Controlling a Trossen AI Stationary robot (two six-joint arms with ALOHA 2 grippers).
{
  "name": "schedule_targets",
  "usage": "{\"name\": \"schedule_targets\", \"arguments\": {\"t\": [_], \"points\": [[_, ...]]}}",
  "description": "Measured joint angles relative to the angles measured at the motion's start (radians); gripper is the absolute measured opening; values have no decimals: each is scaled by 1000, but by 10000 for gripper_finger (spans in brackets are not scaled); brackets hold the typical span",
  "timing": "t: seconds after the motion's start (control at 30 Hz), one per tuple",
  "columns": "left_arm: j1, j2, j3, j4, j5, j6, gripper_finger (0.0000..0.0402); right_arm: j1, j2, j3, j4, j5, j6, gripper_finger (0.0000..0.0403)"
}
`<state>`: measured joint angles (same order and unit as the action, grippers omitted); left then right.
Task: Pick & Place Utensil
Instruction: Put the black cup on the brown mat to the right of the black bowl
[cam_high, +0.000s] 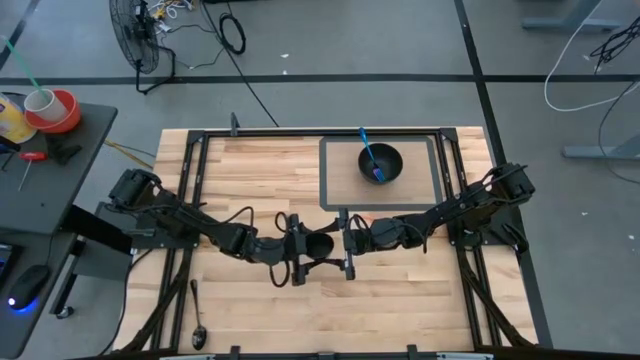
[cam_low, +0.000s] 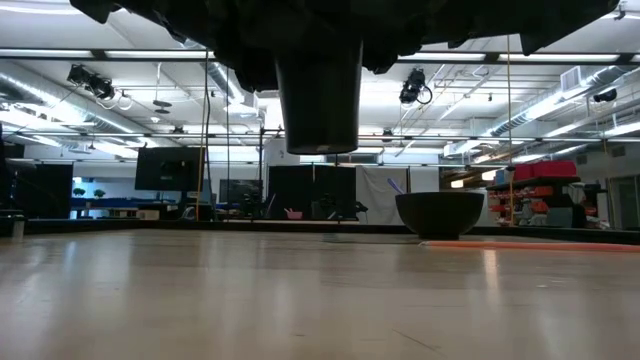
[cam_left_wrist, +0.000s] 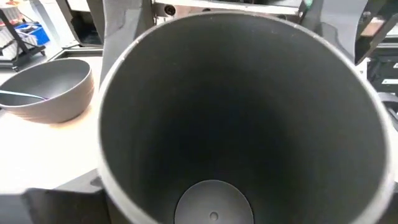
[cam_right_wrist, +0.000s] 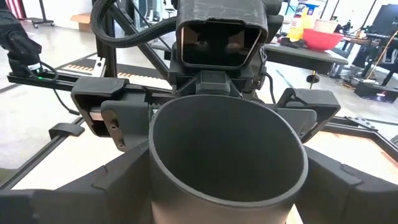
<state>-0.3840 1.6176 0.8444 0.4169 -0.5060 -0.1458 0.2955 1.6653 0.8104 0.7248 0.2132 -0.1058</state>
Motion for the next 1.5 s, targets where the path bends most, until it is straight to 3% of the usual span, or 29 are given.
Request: {"name": "schedule_targets", "arguments": {"t": [0.57,0.77,1.03,1.3,1.5], "points": [[2,0,0,-13,-7,-76,349,-1,0,0,-9,33,17,317],[-1,0,0,-94,-72,-68,394,-1,0,0,-2,51,14,316],[-16,-55,0,-204,-76,-56,392,2,-32,1,-31,69,-4,316],[-73,-164,0,-554,-92,-236,391,27,-177,0,-211,236,4,316],[-124,-180,0,-720,-100,-400,388,26,-340,-118,-188,425,21,316]]}}
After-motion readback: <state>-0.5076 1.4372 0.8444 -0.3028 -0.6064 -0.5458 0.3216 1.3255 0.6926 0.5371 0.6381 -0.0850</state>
